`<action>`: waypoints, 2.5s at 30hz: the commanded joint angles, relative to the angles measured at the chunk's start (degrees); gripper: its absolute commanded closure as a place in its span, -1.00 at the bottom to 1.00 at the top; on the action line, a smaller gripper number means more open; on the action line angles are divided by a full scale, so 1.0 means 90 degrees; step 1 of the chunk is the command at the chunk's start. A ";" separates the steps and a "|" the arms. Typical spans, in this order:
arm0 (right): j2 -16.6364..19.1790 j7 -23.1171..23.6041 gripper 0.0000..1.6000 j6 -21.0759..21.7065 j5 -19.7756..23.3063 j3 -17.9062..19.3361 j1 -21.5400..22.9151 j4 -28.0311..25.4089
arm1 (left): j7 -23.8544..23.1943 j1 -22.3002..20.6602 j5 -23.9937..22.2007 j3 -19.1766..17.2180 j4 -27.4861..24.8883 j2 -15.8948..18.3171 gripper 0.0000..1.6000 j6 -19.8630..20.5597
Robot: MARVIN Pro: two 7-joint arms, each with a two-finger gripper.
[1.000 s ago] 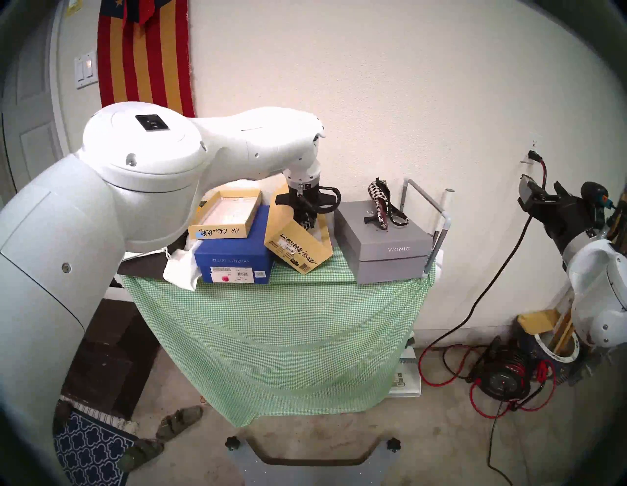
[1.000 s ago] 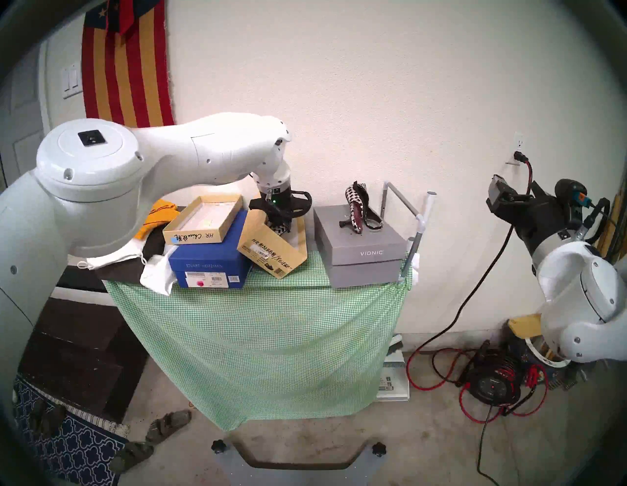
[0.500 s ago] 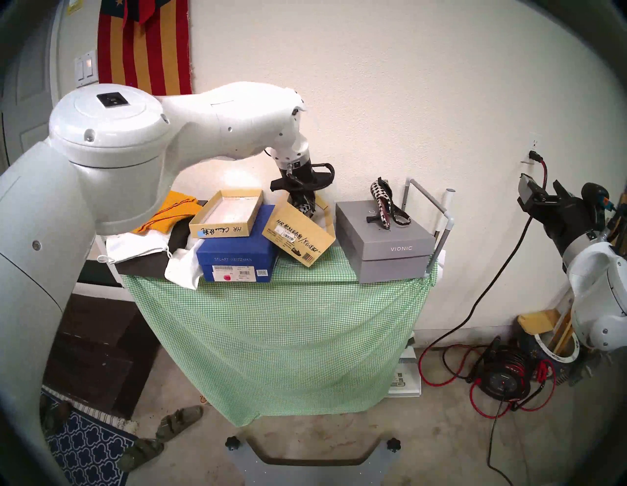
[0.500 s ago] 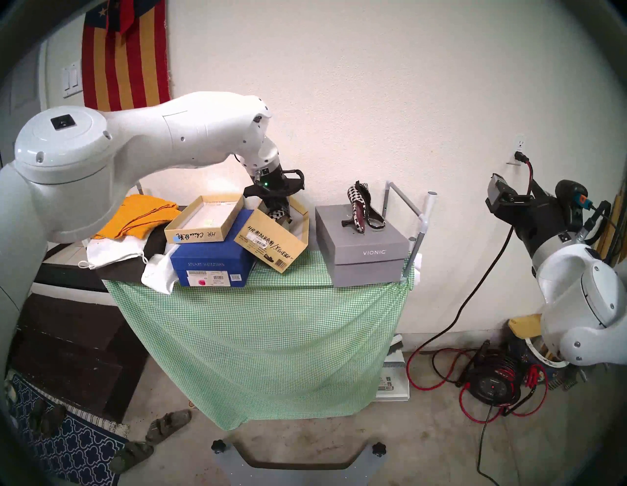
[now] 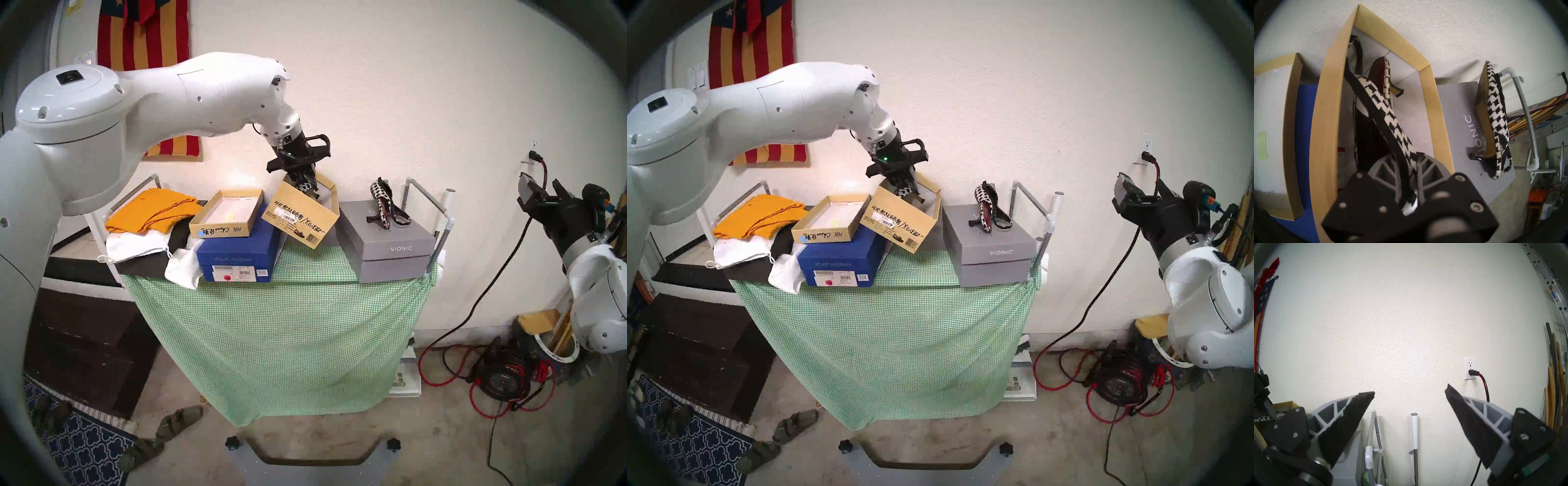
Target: Take shoe out of the box
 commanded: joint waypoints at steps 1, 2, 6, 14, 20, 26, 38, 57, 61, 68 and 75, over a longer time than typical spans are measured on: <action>0.0096 -0.0614 -1.00 0.0004 -0.0150 -0.0071 0.0123 0.0010 | -0.0205 -0.0334 0.0018 -0.0042 -0.0221 0.0386 1.00 -0.0009; 0.0107 -0.0614 -1.00 0.0004 -0.0170 -0.0083 0.0134 0.0010 | -0.0222 -0.0366 0.0013 -0.0049 -0.0249 0.0415 1.00 -0.0009; 0.0161 -0.0619 -1.00 0.0004 -0.0255 -0.0136 0.0187 0.0010 | -0.0321 -0.0488 0.0020 -0.0081 -0.0309 0.0507 1.00 -0.0009; 0.0275 -0.0677 -1.00 0.0004 -0.0551 -0.0178 0.0294 0.0010 | -0.0437 -0.0540 0.0125 -0.0010 -0.0477 0.0449 1.00 -0.0009; 0.0445 -0.0104 -1.00 0.0281 -0.1104 0.0356 0.0091 0.0010 | -0.0560 -0.0577 0.0230 -0.0002 -0.0563 0.0456 1.00 -0.0009; 0.0772 0.0357 -1.00 0.0738 -0.1675 0.0937 -0.0404 0.0010 | -0.0607 -0.0540 0.0338 0.0028 -0.0623 0.0453 1.00 -0.0009; 0.1416 0.1247 -1.00 0.1246 -0.2342 0.1796 -0.1336 0.0010 | -0.0733 -0.0538 0.0461 0.0026 -0.0745 0.0585 1.00 -0.0009; 0.1726 0.2220 -1.00 0.2026 -0.2794 0.3152 -0.2233 0.0010 | -0.0891 -0.0499 0.0602 0.0058 -0.1032 0.0784 1.00 -0.0009; 0.1701 0.2309 -1.00 0.2183 -0.2782 0.3401 -0.2415 0.0010 | -0.0910 -0.0508 0.0638 0.0081 -0.1092 0.0892 1.00 -0.0009; 0.1657 0.2474 -1.00 0.2400 -0.2761 0.3722 -0.2807 0.0010 | -0.0947 -0.0538 0.0695 0.0107 -0.1215 0.1059 1.00 -0.0009; 0.1660 0.2548 -1.00 0.2552 -0.2671 0.3985 -0.3133 0.0010 | -0.0981 -0.0592 0.0753 0.0101 -0.1360 0.1175 1.00 -0.0009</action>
